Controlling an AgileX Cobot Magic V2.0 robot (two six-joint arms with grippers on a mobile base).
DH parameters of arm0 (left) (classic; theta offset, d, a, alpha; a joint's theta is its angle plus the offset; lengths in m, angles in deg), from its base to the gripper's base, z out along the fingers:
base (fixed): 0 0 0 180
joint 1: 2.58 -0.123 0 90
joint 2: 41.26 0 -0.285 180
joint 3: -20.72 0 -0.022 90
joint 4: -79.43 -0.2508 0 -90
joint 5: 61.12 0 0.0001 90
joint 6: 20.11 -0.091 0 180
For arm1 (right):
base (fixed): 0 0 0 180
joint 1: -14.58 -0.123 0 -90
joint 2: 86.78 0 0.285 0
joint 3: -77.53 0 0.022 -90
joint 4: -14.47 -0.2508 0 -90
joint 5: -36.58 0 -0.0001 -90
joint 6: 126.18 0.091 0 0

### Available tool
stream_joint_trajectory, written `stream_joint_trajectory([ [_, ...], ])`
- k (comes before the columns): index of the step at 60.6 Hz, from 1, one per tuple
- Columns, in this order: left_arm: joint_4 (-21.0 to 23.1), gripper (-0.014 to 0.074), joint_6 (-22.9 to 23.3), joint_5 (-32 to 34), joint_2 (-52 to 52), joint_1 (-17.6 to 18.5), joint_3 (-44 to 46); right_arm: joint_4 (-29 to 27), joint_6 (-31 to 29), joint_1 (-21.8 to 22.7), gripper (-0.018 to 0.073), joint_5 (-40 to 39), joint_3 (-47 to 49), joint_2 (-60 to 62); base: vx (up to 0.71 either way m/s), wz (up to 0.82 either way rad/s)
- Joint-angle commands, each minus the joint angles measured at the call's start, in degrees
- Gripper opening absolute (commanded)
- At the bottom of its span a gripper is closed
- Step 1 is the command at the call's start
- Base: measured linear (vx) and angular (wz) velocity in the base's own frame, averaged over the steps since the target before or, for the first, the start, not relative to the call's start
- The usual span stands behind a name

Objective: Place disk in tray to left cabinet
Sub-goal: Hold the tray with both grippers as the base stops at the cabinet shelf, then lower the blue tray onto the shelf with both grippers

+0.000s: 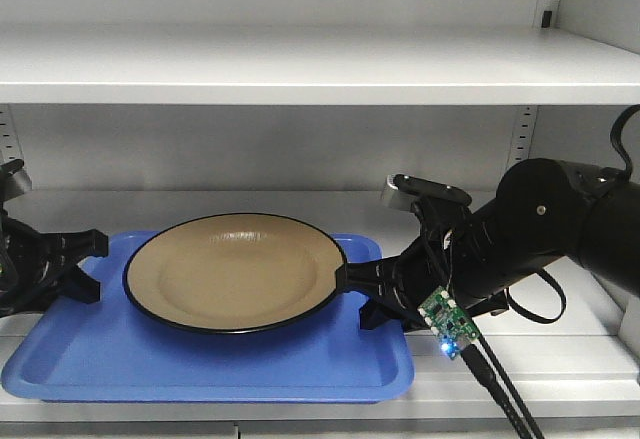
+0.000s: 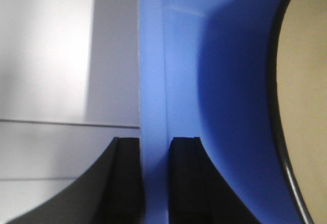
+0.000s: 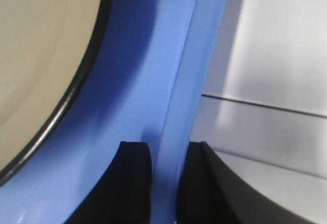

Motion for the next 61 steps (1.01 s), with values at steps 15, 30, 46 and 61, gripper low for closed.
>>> stream_joint_trajectory([
  [15, 7.19, -0.0001, 0.66, 12.54, -1.03, 1.24, 2.47, -4.54, -1.78, -1.07, -0.0006, -12.28, 2.35, 1.78, 0.00, 0.00],
  [30, 7.57, -0.0001, 0.66, 18.79, 3.49, 1.29, 2.47, -4.28, -1.83, -1.07, -0.0004, -17.54, 2.35, -2.87, 0.00, 0.00],
  [46, 7.57, 0.0003, 0.66, 19.54, 6.16, 1.29, 2.47, -4.33, -1.83, -1.07, 0.0008, -23.55, 2.35, -5.00, 0.00, 0.00],
  [61, 7.25, 0.0060, -0.87, 21.38, 6.22, 1.24, 2.47, -3.22, -1.83, -1.07, 0.0083, -24.70, 2.35, -5.00, 0.00, 0.00],
])
